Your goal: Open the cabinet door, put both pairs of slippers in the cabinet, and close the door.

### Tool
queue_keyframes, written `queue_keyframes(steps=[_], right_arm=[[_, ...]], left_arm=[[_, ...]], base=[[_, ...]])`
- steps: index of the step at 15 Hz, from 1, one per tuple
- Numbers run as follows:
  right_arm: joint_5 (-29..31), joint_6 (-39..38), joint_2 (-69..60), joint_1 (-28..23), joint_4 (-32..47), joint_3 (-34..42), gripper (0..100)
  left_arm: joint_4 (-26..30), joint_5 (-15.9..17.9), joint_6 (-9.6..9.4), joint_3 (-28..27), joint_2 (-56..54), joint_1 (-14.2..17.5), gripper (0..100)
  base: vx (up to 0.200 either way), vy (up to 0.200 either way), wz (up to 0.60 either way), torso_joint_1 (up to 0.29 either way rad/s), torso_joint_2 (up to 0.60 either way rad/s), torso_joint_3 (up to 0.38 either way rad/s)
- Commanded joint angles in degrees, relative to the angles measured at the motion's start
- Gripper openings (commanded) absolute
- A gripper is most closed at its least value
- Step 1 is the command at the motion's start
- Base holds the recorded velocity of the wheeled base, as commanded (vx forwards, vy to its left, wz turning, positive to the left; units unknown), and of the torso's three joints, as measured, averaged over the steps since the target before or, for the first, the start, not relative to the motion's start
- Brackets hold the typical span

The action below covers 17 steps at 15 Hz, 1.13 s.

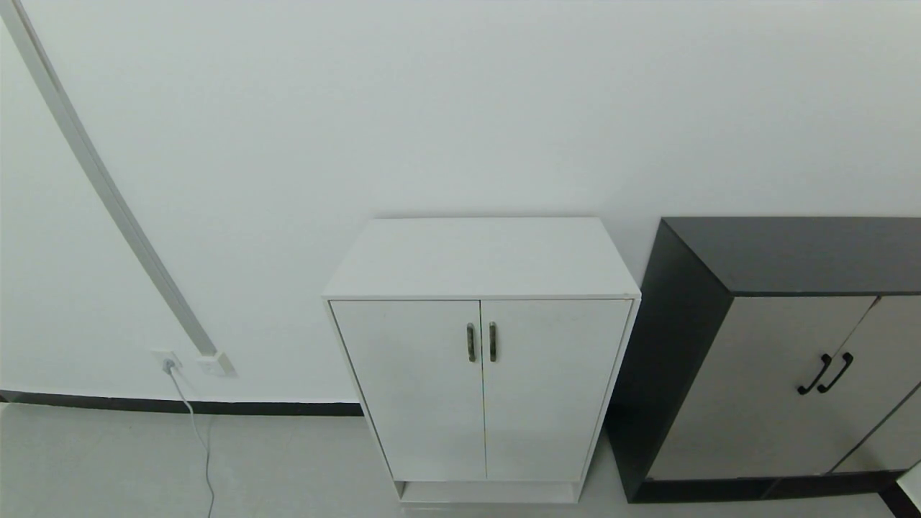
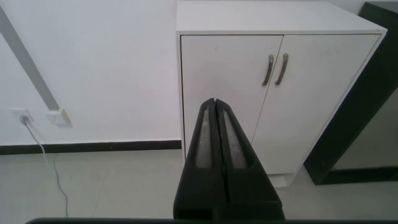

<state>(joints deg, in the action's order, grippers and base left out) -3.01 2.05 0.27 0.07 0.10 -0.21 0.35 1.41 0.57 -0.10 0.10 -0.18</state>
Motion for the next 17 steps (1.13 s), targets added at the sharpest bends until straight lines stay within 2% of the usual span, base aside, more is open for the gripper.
queue_keyframes(steps=[1,3,6,8,12,17], right_arm=[[-0.2,0.0,-0.2,0.0,0.0,0.2,0],[-2.5,0.1,-0.1,0.0,0.1,0.2,0],[-2.4,0.0,-0.2,0.0,0.1,0.2,0],[-0.2,0.0,-0.2,0.0,0.2,0.2,0],[-0.3,-3.6,-0.2,0.0,-0.2,0.2,0],[-0.3,-3.3,-0.2,0.0,-0.2,0.2,0]], left_arm=[[0.0,0.0,0.04,0.0,0.0,0.0,0],[0.0,0.0,0.04,0.0,0.0,0.0,0],[0.0,-0.1,0.04,0.0,0.0,0.0,0],[0.0,0.0,0.13,0.0,0.0,0.0,0],[0.0,0.0,-0.13,0.0,0.0,0.0,0],[0.0,0.0,-0.13,0.0,0.0,0.0,0]], base=[[0.0,0.0,0.0,0.0,0.0,0.0],[0.0,0.0,0.0,0.0,0.0,0.0],[0.0,0.0,0.0,0.0,0.0,0.0],[0.0,0.0,0.0,0.0,0.0,0.0],[0.0,0.0,0.0,0.0,0.0,0.0],[0.0,0.0,0.0,0.0,0.0,0.0]])
